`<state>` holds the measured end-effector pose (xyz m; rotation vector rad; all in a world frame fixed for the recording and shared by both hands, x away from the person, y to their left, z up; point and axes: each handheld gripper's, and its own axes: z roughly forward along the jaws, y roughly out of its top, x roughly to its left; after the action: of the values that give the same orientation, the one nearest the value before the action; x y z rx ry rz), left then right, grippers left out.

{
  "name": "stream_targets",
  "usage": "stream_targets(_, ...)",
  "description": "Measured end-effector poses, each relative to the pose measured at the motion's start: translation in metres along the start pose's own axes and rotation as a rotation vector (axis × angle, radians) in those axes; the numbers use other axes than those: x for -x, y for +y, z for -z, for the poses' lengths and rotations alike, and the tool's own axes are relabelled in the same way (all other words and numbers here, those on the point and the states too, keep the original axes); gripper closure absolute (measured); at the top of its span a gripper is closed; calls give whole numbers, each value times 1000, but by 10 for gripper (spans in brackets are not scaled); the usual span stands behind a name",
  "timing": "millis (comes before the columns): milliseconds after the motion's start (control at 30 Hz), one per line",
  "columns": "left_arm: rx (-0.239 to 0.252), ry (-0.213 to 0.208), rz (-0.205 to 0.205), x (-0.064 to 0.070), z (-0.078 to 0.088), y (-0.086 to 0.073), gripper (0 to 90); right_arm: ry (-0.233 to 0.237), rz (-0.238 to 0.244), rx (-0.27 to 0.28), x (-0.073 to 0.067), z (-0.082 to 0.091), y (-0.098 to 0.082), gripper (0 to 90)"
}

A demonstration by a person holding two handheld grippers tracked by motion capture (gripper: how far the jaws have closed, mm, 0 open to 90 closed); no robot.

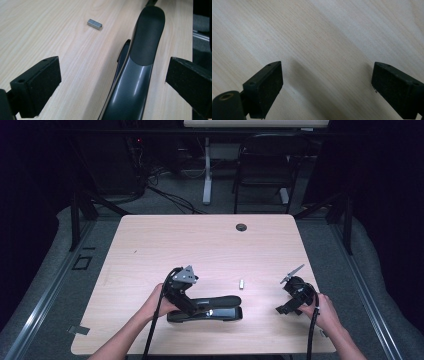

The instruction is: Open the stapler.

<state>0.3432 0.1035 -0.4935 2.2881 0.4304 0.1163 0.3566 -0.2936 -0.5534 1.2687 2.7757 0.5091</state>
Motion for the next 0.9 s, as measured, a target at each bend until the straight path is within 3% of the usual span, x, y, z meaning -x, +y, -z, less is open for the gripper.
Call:
stream_targets(33, 21, 24, 19, 3, 4, 0, 0, -6, 29, -29, 2, 3, 1, 98)
stream_targets(133, 51, 59, 41, 6, 8, 1, 0, -15, 25, -22, 1, 4, 1, 99)
stream_targets(167, 69, 101, 93, 6, 11, 1, 0, -18, 18, -12, 1, 3, 1, 105)
stream_targets(200, 69, 101, 93, 6, 11, 1, 0, -13, 23, -15, 1, 3, 2, 107)
stream_targets(233, 83, 156, 151, 7, 14, 1, 0, -11, 25, -18, 1, 3, 2, 109)
stream_targets(367, 117, 165, 229, 11, 21, -4, 0, -29, 32, -1, -1, 3, 7, 126)
stream_targets(533, 151, 189, 241, 24, 24, -5, 0, -39, 10, 45, -4, 9, 10, 132)
stream_targets(600, 174, 260, 252, 31, 26, -2, 0, -23, 7, 62, -5, 10, 10, 132)
stream_targets(667, 207, 249, 293, 34, 33, 3, 32, -26, 16, 69, -7, 11, 11, 132)
stream_targets(733, 249, 266, 299, 38, 37, 5, 133, -6, 31, 64, -9, 11, 12, 131)
stream_targets(800, 244, 273, 298, 41, 37, 6, 144, -14, 35, 66, -11, 11, 13, 131)
stream_targets(900, 219, 247, 302, 46, 32, 4, 176, -36, 19, 95, -16, 12, 14, 99)
